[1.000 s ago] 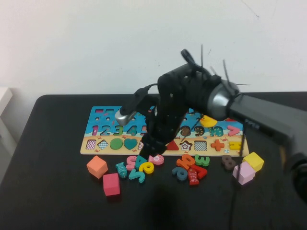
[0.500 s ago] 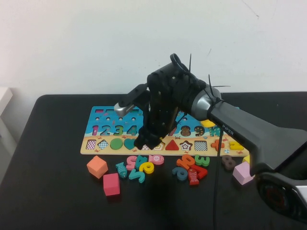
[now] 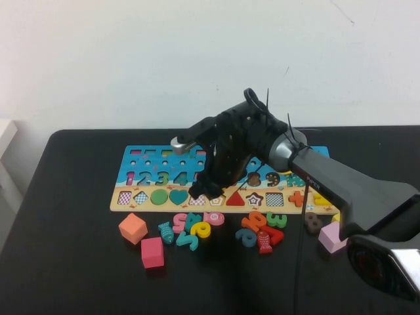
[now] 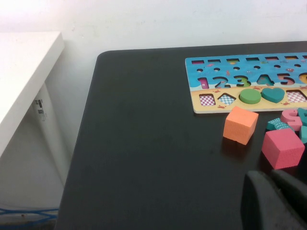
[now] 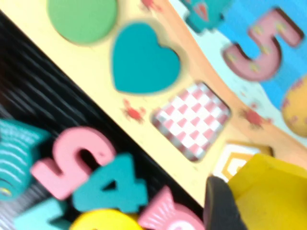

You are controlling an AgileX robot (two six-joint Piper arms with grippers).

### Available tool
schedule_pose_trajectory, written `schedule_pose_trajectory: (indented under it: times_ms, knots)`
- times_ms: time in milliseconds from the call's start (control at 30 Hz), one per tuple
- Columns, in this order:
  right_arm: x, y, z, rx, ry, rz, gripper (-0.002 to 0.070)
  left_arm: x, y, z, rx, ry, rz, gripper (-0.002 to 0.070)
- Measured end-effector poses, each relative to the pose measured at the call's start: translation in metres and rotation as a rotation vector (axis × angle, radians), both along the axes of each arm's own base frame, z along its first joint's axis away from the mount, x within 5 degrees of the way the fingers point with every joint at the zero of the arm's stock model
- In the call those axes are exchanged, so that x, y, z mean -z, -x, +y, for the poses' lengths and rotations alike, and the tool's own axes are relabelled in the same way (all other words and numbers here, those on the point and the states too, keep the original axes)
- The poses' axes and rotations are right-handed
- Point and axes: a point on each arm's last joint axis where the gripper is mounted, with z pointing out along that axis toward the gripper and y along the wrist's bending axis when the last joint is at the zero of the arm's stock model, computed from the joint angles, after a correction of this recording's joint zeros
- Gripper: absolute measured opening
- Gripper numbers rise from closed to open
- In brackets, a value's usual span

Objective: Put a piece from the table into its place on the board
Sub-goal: Place the "Pentagon" into the hole of the Pentagon

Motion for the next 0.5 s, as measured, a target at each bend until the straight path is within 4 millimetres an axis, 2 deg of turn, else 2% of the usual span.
schedule_pose_trajectory:
  times_ms: [200, 500]
  knots:
    - [0.003, 0.000, 0.003, 0.005, -0.029, 0.012, 0.0365, 0.000, 0.000, 0.000, 0.000, 0.000, 0.000, -0.0001]
    - [0.022, 0.000, 0.003, 0.004, -0.019, 0.029, 0.0365, 0.000, 0.000, 0.000, 0.000, 0.000, 0.000, -0.0001]
